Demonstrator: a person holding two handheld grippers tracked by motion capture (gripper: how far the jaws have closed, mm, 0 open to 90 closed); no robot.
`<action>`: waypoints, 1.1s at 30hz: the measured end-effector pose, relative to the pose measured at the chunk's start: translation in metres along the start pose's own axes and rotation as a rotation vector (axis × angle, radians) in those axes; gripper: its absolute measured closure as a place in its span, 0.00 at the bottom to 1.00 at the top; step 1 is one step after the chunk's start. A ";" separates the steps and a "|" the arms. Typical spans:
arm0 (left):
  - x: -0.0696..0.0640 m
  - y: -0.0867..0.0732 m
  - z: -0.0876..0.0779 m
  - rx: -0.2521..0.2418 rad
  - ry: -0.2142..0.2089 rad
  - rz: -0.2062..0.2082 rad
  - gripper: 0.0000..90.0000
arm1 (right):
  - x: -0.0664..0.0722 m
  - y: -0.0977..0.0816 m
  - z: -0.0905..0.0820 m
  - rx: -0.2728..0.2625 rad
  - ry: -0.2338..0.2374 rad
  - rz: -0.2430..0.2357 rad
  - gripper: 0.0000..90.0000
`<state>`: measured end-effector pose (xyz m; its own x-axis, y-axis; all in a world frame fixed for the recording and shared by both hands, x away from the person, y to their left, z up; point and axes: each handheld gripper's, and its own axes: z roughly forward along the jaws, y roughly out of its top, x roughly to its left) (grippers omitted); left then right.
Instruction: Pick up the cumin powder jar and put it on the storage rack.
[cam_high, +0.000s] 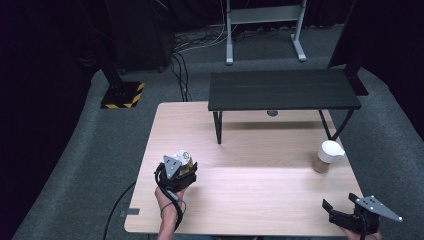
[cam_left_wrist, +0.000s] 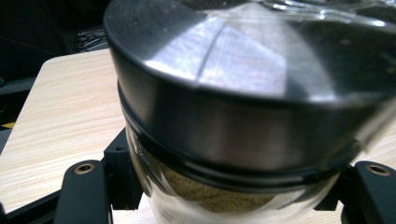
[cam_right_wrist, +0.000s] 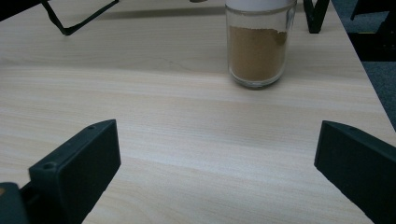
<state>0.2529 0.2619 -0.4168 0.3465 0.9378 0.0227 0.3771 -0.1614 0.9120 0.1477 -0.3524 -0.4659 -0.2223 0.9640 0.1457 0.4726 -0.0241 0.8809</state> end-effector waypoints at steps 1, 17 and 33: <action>0.000 0.001 0.001 0.000 -0.001 0.002 0.34 | 0.000 0.000 0.000 0.001 0.000 0.000 0.00; 0.002 0.011 0.006 0.005 -0.029 0.009 0.34 | -0.001 0.001 0.001 0.006 0.003 -0.002 0.00; 0.003 0.019 0.009 0.001 -0.050 0.014 0.34 | -0.002 -0.001 0.000 0.009 0.001 0.004 0.00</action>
<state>0.2691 0.2585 -0.4028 0.3942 0.9189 0.0152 0.3726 -0.1749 0.9114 0.1475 -0.3547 -0.4669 -0.2211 0.9637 0.1494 0.4813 -0.0254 0.8762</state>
